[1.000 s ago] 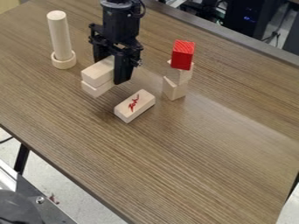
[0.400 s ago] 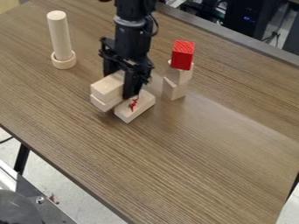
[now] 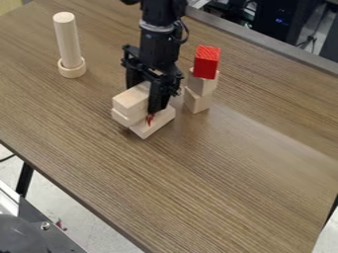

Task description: Put two blocks on top of the other block with red marking

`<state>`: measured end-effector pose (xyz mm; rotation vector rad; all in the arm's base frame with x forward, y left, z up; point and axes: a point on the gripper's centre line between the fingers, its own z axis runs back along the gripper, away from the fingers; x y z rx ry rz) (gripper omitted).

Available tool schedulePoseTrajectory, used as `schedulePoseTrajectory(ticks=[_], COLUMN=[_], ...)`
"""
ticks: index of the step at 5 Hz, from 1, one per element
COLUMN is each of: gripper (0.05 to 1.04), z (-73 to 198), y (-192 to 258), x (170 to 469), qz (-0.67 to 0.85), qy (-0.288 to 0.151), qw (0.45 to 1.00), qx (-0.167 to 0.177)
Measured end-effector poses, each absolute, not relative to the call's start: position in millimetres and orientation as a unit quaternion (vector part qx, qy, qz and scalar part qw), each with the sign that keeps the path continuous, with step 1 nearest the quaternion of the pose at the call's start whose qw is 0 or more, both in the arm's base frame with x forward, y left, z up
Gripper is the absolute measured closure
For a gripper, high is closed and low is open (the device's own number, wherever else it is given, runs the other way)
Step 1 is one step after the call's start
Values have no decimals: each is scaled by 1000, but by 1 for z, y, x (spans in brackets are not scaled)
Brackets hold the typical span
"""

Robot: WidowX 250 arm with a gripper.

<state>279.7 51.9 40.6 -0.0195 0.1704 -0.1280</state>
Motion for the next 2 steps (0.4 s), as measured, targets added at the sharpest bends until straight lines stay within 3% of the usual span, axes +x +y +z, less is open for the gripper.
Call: schedulePoseTrajectory(ticks=[2], gripper=[490], z=[45], y=[49], x=[283], qz=[-57], qy=[82], qw=[995], qx=[-21])
